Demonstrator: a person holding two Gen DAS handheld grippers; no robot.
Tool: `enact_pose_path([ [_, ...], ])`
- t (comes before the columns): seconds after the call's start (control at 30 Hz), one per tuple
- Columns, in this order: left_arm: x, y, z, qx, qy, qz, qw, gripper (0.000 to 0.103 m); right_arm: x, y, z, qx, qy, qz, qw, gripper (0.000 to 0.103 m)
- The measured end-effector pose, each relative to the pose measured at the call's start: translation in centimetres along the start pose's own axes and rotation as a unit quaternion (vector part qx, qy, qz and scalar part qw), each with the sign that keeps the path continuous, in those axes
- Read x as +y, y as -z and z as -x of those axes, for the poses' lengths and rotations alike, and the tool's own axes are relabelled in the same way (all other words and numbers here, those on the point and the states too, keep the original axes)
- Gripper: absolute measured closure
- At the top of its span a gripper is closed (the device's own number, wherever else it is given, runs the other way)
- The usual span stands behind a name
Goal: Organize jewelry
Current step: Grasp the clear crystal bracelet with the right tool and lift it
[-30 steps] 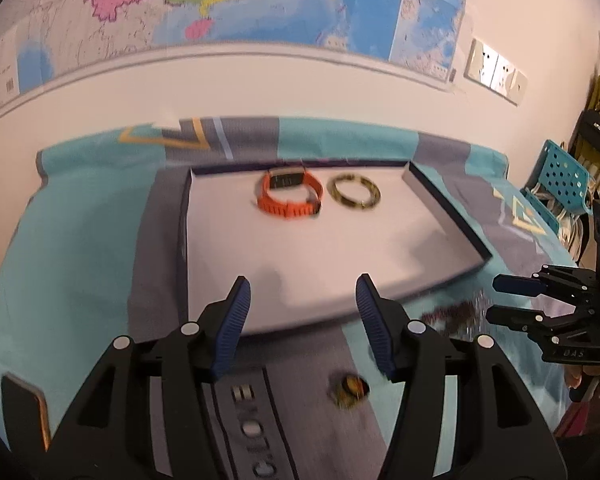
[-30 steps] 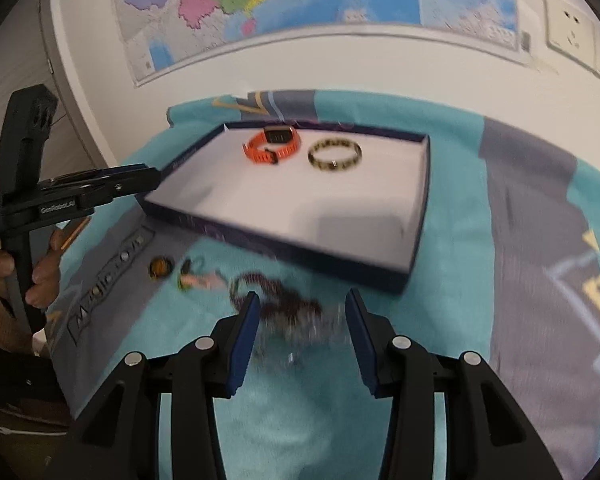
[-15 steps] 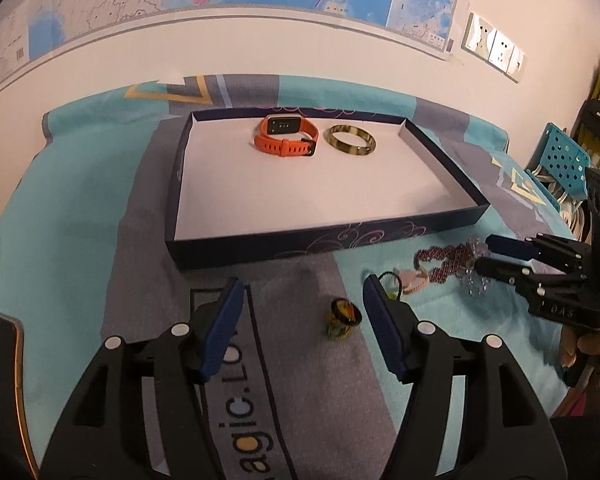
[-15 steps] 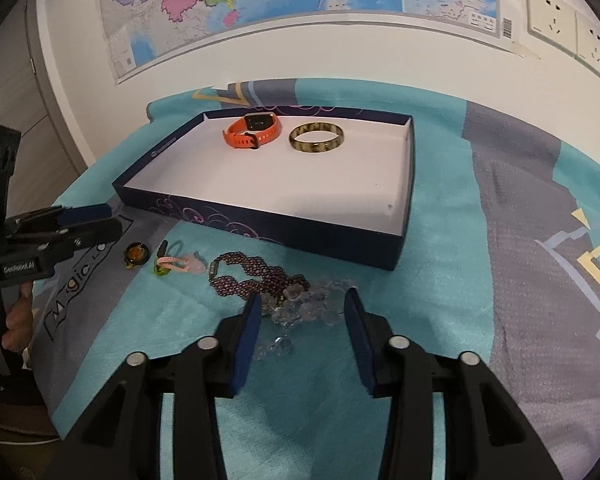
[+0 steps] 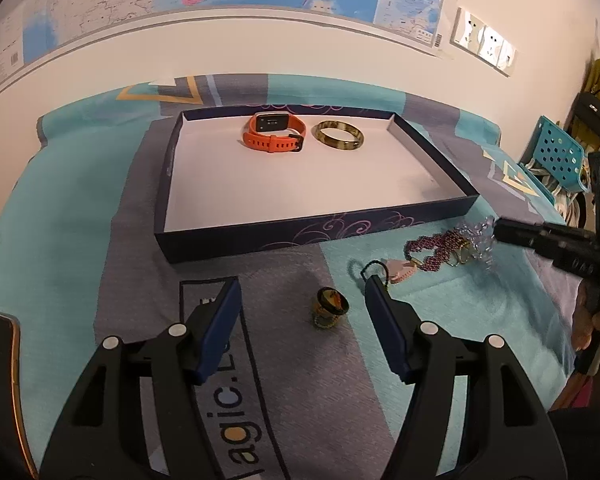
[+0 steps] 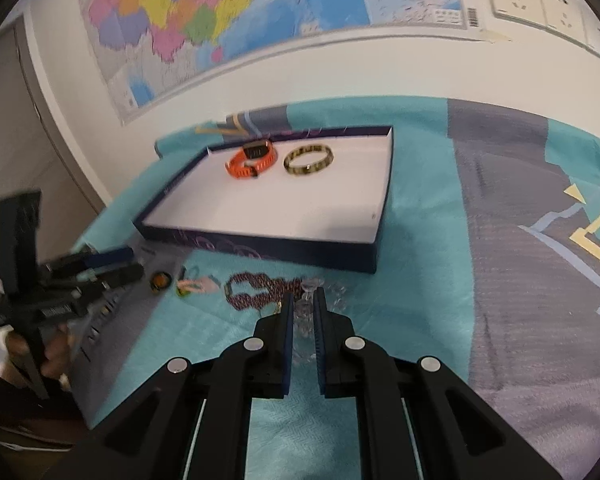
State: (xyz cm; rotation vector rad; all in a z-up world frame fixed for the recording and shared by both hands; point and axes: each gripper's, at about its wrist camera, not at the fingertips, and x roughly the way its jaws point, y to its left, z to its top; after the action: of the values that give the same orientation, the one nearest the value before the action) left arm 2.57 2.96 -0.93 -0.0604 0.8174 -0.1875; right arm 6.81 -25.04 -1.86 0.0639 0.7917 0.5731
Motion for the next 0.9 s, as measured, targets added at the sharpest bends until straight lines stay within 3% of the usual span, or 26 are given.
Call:
enact_pose_path([
  [0.43,-2.9,0.9,0.7,-0.009,0.049,-0.058,0.9970,0.042,-0.3,-1.6,4.3,-0.060,-0.030,-0.019,0.998,0.095],
  [0.6,-4.5,1.5,0.4,0.008,0.100,-0.076,0.9920,0.047,-0.5,-1.0,3.5,-0.047,-0.029,-0.024,0.998,0.095],
  [0.9,-5.6,1.7,-0.5,0.027,0.148,-0.081,0.9853,0.056,-0.8,-0.1,2.4,-0.037,-0.032,-0.035,0.998,0.095],
])
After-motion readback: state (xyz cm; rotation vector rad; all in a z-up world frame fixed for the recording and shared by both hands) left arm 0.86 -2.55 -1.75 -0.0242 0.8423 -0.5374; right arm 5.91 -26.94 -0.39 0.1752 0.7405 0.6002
